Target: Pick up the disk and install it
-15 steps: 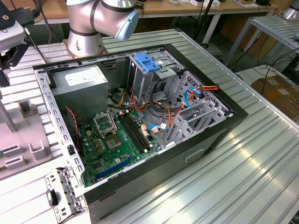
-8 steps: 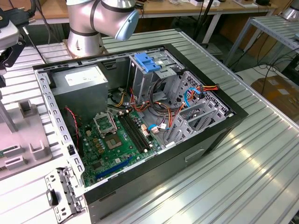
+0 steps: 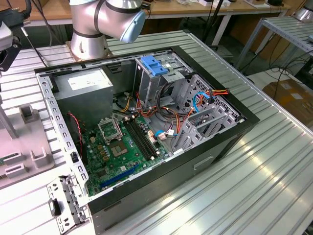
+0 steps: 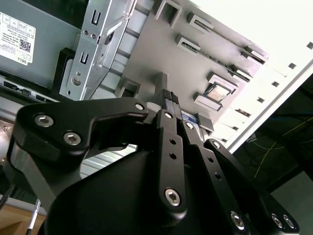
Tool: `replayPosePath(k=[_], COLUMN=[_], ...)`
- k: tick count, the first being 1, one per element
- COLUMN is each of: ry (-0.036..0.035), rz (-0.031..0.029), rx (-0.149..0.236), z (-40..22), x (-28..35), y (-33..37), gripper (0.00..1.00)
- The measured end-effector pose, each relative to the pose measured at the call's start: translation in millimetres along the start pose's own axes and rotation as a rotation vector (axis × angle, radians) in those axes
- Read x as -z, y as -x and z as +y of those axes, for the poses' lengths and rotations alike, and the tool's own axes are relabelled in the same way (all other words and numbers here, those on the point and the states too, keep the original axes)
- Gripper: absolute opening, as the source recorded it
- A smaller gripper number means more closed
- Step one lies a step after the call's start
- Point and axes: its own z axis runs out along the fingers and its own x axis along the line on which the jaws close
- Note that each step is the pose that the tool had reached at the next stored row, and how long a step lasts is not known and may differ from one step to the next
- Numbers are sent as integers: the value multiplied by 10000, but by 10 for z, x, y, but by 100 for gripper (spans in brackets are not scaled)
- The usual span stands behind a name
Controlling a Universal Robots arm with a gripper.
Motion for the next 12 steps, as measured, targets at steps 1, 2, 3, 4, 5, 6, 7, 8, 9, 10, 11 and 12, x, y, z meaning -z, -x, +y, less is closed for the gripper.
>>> replayPosePath(k=[1,2,3,4,5,6,7,8,9,10,11,12], ry=[0,0,0,0,0,0,-1,0,-1,-1,0,0], rz=[0,0,0,0,-1,0,0,0,0,1,0,0], rx=[0,0,1,0,0,0,0,0,0,1,0,1], z=[-1,-2,-4,-4,-6,-6,-7,-7,-9,-9,-10,-11], x=[0,1,1,2,2,2,3,3,3,3,3,4], y=[-8,-22,-46,-61,-75,-83,-92,-100,-115,-124,-133,-144], gripper=[11,11,11,11,11,11,11,11,11,11,11,11])
